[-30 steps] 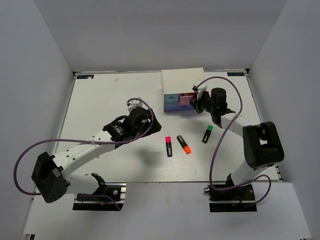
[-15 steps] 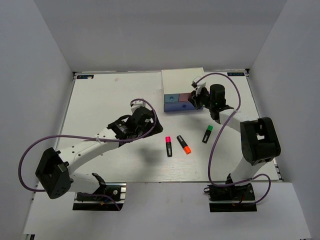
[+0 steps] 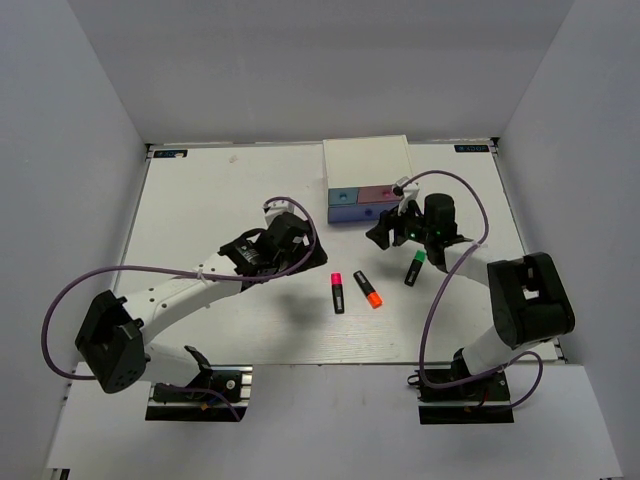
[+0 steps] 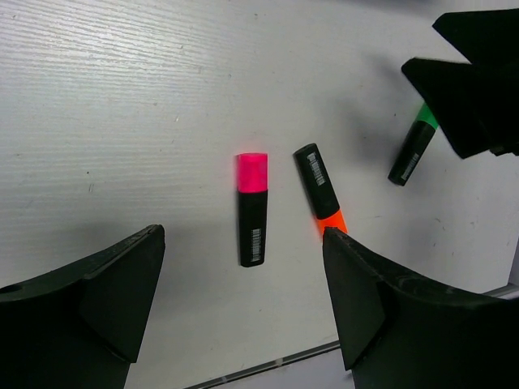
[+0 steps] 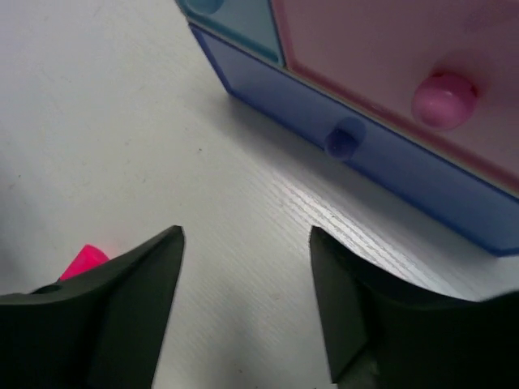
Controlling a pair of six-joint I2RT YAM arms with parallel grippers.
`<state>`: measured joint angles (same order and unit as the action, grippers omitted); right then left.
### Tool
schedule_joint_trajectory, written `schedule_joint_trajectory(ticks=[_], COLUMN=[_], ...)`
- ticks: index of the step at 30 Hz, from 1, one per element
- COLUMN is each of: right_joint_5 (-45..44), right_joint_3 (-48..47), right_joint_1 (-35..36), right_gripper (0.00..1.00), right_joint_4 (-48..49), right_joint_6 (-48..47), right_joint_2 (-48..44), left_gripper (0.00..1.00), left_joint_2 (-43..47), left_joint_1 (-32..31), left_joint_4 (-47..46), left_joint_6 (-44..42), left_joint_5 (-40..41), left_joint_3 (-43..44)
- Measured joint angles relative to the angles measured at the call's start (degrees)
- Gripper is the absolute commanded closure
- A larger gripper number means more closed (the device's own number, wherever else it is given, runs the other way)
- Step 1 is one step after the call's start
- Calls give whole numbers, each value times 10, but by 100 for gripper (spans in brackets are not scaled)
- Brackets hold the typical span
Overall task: Sort the stationery into containers
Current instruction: Open the drawer in the storage box.
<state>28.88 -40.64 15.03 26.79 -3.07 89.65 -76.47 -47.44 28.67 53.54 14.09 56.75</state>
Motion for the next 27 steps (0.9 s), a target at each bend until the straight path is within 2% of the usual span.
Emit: schedule_joint_trajectory(ticks=[2,4,12,15,19,22,27], right_joint_5=[-21,-42,-104,-118,-127,-130,-142], right_joint_3=[1,0,-2,-2,-2,-2,-4], right_joint_1=[0,0,1,1,1,1,4], right_gripper=[46,53,53,47,45,54,54], right_joint_4=[10,23,42,56,82,96,111], right_joint_6=[37,72,200,239,285,313,352], right_joint_2=[5,15,75,91,103,107,116], left_gripper=[11,11,11,11,11,11,10], left_joint_2=[-2,-2,-4,-19,-39,-52,-61], left_joint_1=[0,0,0,0,0,0,0], left_joint_4=[1,1,6,9,9,9,10], left_joint_6=[-1,-1,-1,-1,-4,-5,-8], left_joint_5=[0,0,0,-1,-5,-10,-14], left_joint_3=[0,0,1,9,16,18,18])
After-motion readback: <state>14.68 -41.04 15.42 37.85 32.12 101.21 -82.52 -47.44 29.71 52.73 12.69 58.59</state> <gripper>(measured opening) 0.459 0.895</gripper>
